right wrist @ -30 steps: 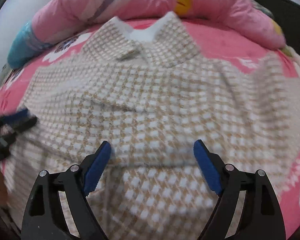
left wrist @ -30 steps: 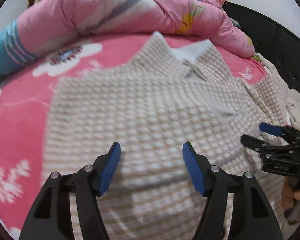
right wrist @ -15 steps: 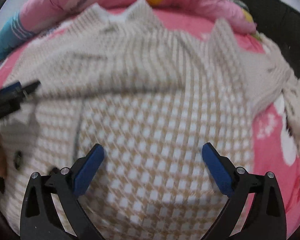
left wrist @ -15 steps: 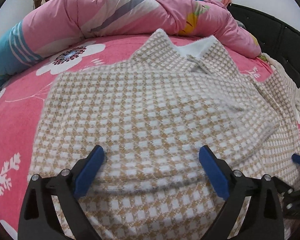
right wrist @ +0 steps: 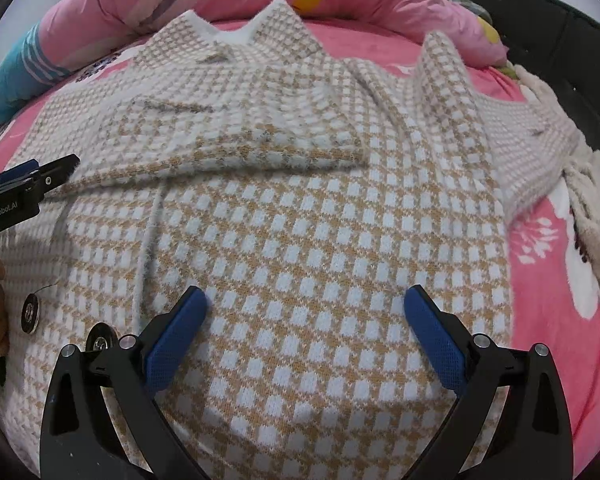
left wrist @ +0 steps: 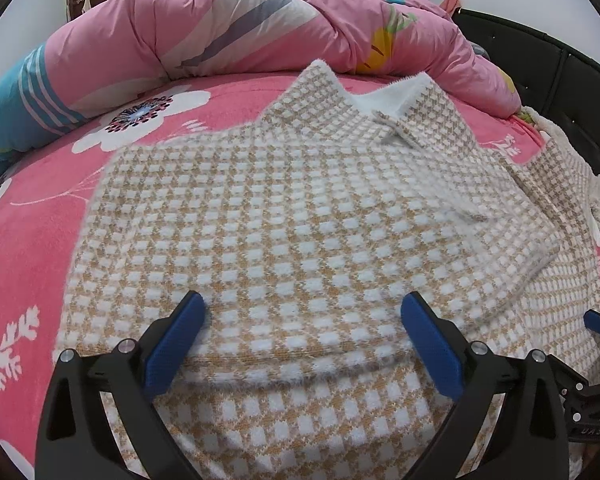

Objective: Fold large clothes

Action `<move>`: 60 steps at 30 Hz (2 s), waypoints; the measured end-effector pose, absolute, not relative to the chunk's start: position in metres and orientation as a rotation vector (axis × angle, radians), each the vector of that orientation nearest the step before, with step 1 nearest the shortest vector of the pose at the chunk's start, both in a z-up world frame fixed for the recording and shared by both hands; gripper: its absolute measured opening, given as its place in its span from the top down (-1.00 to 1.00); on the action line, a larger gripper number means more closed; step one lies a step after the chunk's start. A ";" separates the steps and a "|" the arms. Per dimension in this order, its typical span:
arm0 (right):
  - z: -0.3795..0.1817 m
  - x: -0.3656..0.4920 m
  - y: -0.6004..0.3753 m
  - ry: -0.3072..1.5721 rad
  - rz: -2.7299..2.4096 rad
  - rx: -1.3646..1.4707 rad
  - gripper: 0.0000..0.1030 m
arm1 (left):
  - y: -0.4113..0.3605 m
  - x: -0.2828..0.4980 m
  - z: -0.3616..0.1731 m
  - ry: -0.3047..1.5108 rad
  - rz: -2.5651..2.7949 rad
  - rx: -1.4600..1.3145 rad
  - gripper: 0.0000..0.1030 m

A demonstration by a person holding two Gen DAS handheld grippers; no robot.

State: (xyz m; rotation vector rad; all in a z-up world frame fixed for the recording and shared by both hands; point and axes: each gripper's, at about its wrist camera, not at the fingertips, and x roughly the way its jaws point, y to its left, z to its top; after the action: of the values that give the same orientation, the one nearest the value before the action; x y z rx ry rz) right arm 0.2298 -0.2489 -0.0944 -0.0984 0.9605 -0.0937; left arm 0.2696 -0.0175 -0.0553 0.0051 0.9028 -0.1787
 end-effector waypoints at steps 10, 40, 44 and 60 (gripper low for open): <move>-0.095 0.230 -0.248 0.958 -0.095 -0.106 -0.85 | -0.017 0.269 -0.055 0.900 -0.177 0.005 -0.88; -0.096 0.229 -0.244 0.955 -0.108 -0.114 -0.85 | -0.017 0.266 -0.056 0.893 -0.174 0.007 -0.88; -0.097 0.230 -0.246 0.954 -0.105 -0.108 -0.85 | -0.017 0.266 -0.057 0.892 -0.174 0.007 -0.88; 0.031 0.228 -0.461 0.660 0.008 0.276 -0.84 | -0.016 0.265 -0.058 0.888 -0.173 0.006 -0.88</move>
State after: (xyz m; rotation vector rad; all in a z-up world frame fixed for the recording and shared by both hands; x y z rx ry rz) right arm 0.2281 -0.4606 0.0312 0.2758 0.6605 0.0083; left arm 0.2650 -0.0161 -0.0576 0.0064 0.8881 -0.1727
